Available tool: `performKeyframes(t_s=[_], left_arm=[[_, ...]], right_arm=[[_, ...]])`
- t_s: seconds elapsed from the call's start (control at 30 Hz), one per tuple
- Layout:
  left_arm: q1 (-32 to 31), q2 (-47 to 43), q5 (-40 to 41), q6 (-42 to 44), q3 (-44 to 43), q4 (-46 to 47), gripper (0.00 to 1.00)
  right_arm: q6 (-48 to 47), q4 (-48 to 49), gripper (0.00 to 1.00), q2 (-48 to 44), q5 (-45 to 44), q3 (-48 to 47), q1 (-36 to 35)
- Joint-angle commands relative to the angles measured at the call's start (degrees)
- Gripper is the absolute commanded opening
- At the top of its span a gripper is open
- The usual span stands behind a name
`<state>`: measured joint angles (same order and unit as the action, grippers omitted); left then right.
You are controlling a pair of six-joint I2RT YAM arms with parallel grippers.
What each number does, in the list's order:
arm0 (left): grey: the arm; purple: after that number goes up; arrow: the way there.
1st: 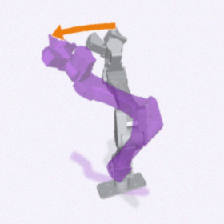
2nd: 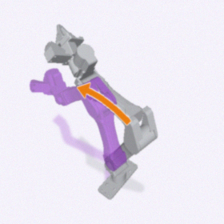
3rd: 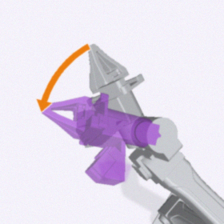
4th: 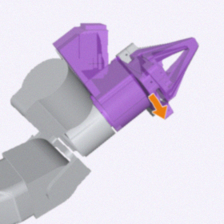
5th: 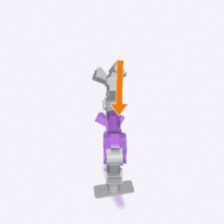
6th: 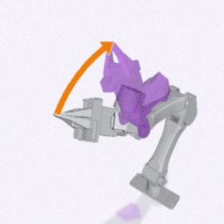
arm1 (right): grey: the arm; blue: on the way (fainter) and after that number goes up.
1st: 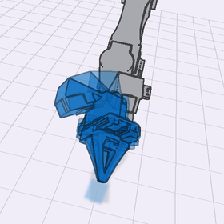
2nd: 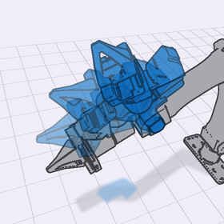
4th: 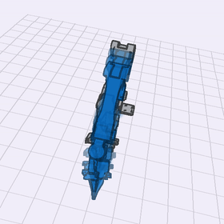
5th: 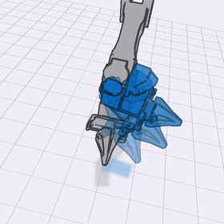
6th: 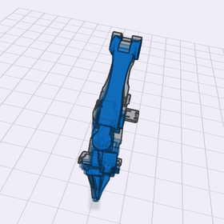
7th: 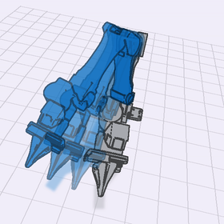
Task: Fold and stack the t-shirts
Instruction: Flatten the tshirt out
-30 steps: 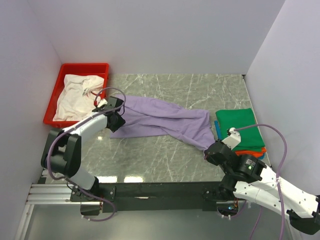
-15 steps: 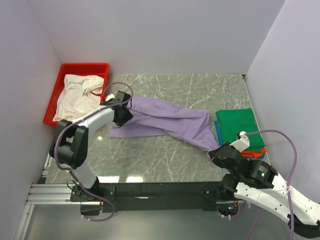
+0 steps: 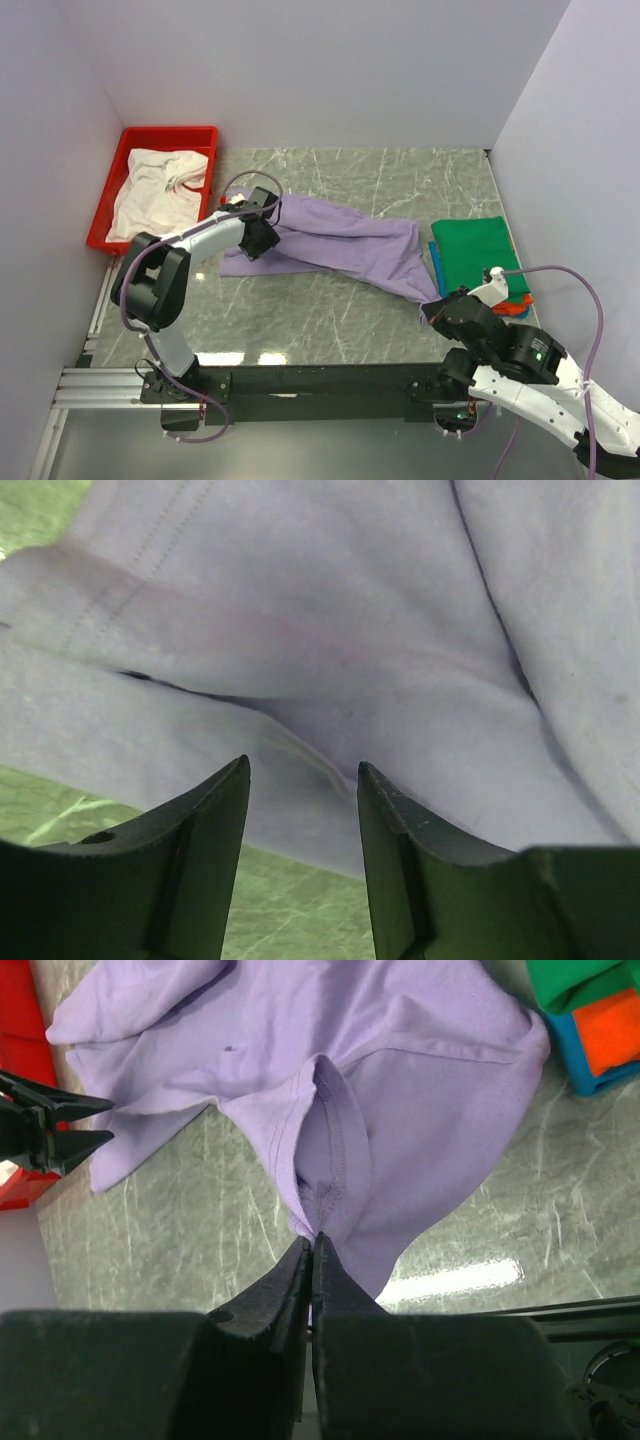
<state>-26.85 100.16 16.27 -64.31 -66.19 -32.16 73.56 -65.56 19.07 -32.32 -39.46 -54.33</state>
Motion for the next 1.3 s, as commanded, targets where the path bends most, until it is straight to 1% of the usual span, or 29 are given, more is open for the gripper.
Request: performKeyframes(t_s=[0.0,0.2,0.23,0.3,0.37,0.4,0.43,0.5,0.53,0.63,0.73,0.8,0.83,0.87,1.0,1.03,1.07,1.1,1.13,1.17,1.2,1.23,1.27], left_arm=[[-0.7,1.0,1.0,-1.6,-2.6,-0.7,0.53],[-0.8,2.0,0.8,-1.7,-2.9,-0.4,0.52],[-0.8,2.1,0.7,-1.7,-2.9,-0.3,0.51],[-1.0,2.6,0.5,-1.7,-2.9,-0.1,0.47],[-1.4,2.2,0.4,-1.8,-2.4,0.2,0.41],[-1.6,2.0,0.5,-2.0,-2.2,0.2,0.34],[-2.0,1.4,0.8,-2.0,-1.6,0.3,0.33],[-2.2,-0.5,0.9,-2.1,-0.5,0.7,0.27],[-2.6,-1.3,1.1,-2.2,0.4,0.9,0.22],[-4.0,-5.4,1.5,-2.4,2.9,1.1,0.13],[-6.3,-10.8,3.2,-3.7,6.1,0.8,0.09],[-7.5,-13.0,3.3,-4.6,8.7,1.5,0.06],[-8.8,-14.1,3.4,-5.1,11.8,2.0,0.03],[-9.6,-16.3,3.4,-5.8,13.5,2.4,0.02],[-13.6,-22.2,3.9,-11.3,22.9,5.5,0.03],[-14.8,-23.6,3.7,-12.2,27.0,6.1,0.06],[-15.2,-26.3,3.5,-13.9,29.0,6.9,0.08],[-15.7,-27.8,3.1,-14.7,32.7,8.0,0.16],[-16.3,-29.5,3.2,-15.2,34.3,8.3,0.21],[-16.6,-33.1,3.7,-15.9,35.8,8.2,0.26],[-16.7,-35.2,4.1,-17.6,38.3,7.9,0.37],[-16.7,-37.5,5.3,-18.4,39.3,6.5,0.41],[-16.7,-41.8,5.8,-19.7,40.1,5.8,0.46]], right_arm=[[1.4,-1.1,0.05,-0.9,-2.0,-2.2,0.3],[1.3,-1.3,0.05,-1.8,-1.6,-2.1,0.3],[1.3,-1.4,0.05,-1.8,-1.5,-2.2,0.4],[1.1,-1.4,0.05,-1.9,-1.4,-2.4,0.4],[1.2,-1.5,0.05,-1.9,-1.4,-2.5,0.3],[1.1,-1.5,0.05,-1.9,-1.3,-2.5,0.4],[1.0,-1.4,0.05,-1.9,-1.3,-2.5,0.3],[0.8,-1.1,0.05,-1.9,-1.3,-2.4,0.4],[0.4,-1.0,0.05,-1.8,-1.2,-2.2,0.3],[0.1,0.3,0.05,-0.9,-0.6,-1.4,0.3],[-0.9,2.8,0.05,0.5,0.1,-0.8,0.4],[-1.2,3.7,0.05,1.6,0.5,-0.4,0.4],[-1.6,4.1,0.05,2.5,0.7,-0.1,0.4],[-1.8,4.8,0.05,2.8,0.9,0.0,0.4],[-2.4,6.0,0.05,4.4,1.0,0.4,0.4],[-2.6,6.1,0.05,4.9,1.0,0.4,0.4],[-2.8,6.2,0.05,5.1,0.9,0.6,0.4],[-2.9,6.2,0.05,5.4,1.0,0.5,0.4],[-3.2,6.3,0.05,5.8,1.0,0.6,0.4],[-3.4,6.2,0.05,6.1,1.0,0.6,0.4],[-3.5,6.2,0.05,6.3,1.2,0.7,0.4],[-3.9,6.3,0.05,6.8,1.2,0.8,0.4],[-4.1,6.4,0.06,7.0,1.3,0.7,0.4]])
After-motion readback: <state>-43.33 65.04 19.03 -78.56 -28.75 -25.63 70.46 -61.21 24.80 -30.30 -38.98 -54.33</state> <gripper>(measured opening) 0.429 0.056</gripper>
